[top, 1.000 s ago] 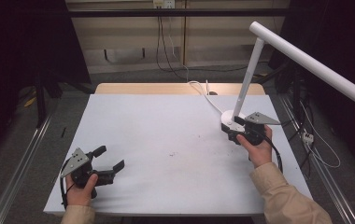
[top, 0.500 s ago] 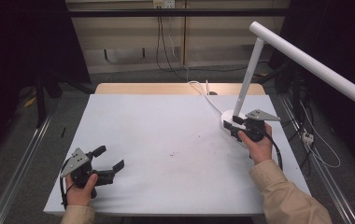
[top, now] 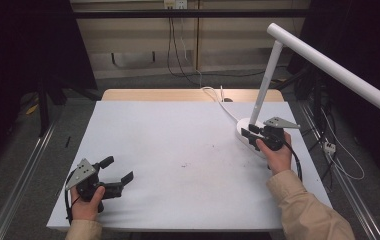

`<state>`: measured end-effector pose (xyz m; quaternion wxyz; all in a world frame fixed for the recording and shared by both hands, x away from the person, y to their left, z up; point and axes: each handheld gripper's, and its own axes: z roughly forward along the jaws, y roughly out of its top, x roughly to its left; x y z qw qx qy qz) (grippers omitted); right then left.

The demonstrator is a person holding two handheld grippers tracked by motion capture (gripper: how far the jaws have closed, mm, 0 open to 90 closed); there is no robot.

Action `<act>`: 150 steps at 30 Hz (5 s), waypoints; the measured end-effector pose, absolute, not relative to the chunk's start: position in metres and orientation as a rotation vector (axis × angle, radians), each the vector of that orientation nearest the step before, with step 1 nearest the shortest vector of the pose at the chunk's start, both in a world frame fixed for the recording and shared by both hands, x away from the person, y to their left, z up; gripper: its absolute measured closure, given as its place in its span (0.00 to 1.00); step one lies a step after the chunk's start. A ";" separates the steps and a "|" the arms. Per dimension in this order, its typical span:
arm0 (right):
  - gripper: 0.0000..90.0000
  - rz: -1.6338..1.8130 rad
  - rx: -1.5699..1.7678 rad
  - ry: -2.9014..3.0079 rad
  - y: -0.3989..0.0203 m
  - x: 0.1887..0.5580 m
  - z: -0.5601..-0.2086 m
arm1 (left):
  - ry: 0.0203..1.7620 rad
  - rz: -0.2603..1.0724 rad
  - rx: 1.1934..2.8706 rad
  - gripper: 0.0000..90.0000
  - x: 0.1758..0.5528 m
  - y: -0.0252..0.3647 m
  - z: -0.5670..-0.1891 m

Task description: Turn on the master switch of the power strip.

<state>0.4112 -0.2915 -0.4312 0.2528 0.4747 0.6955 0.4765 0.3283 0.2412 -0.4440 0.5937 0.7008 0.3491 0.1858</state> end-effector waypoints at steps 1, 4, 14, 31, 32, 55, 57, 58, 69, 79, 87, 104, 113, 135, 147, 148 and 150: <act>0.69 1.298 1.292 1.888 -0.292 0.412 -0.432 | 0.811 0.432 1.629 0.04 0.328 0.241 -0.444; 0.71 1.291 1.297 1.886 -0.293 0.412 -0.432 | 0.811 0.432 1.629 0.04 0.328 0.241 -0.444; 0.79 1.273 1.296 1.903 -0.293 0.418 -0.429 | 0.813 0.431 1.629 0.04 0.329 0.242 -0.444; 0.89 1.258 1.327 1.907 -0.295 0.425 -0.431 | 0.812 0.433 1.629 0.04 0.328 0.243 -0.444; 0.89 1.259 1.326 1.908 -0.295 0.426 -0.432 | 0.812 0.433 1.629 0.04 0.328 0.243 -0.444; 0.98 1.218 1.327 1.935 -0.294 0.433 -0.435 | 0.813 0.432 1.632 0.04 0.329 0.243 -0.445; 0.99 1.202 1.325 1.937 -0.294 0.433 -0.436 | 0.812 0.433 1.635 0.04 0.329 0.243 -0.445; 0.99 1.194 1.331 1.940 -0.294 0.434 -0.437 | 0.814 0.433 1.634 0.04 0.329 0.243 -0.445; 1.00 1.161 1.333 1.946 -0.294 0.436 -0.441 | 0.820 0.432 1.632 0.04 0.329 0.243 -0.446; 1.00 1.134 1.335 1.949 -0.296 0.438 -0.444 | 0.821 0.430 1.635 0.04 0.329 0.243 -0.446; 1.00 1.122 1.323 1.952 -0.295 0.439 -0.446 | 0.823 0.431 1.631 0.04 0.329 0.243 -0.446; 1.00 1.103 1.308 1.966 -0.294 0.440 -0.451 | 0.826 0.434 1.631 0.04 0.329 0.244 -0.446; 1.00 1.109 1.291 1.968 -0.294 0.440 -0.452 | 0.826 0.435 1.632 0.04 0.329 0.244 -0.446; 1.00 1.096 1.287 1.964 -0.291 0.440 -0.453 | 0.828 0.439 1.634 0.05 0.329 0.244 -0.445; 1.00 1.066 1.289 1.956 -0.288 0.440 -0.453 | 0.820 0.450 1.634 0.05 0.327 0.244 -0.444; 1.00 1.067 1.289 1.957 -0.288 0.440 -0.453 | 0.819 0.451 1.633 0.05 0.327 0.244 -0.444; 1.00 1.074 1.296 1.955 -0.289 0.440 -0.454 | 0.819 0.451 1.635 0.05 0.327 0.244 -0.444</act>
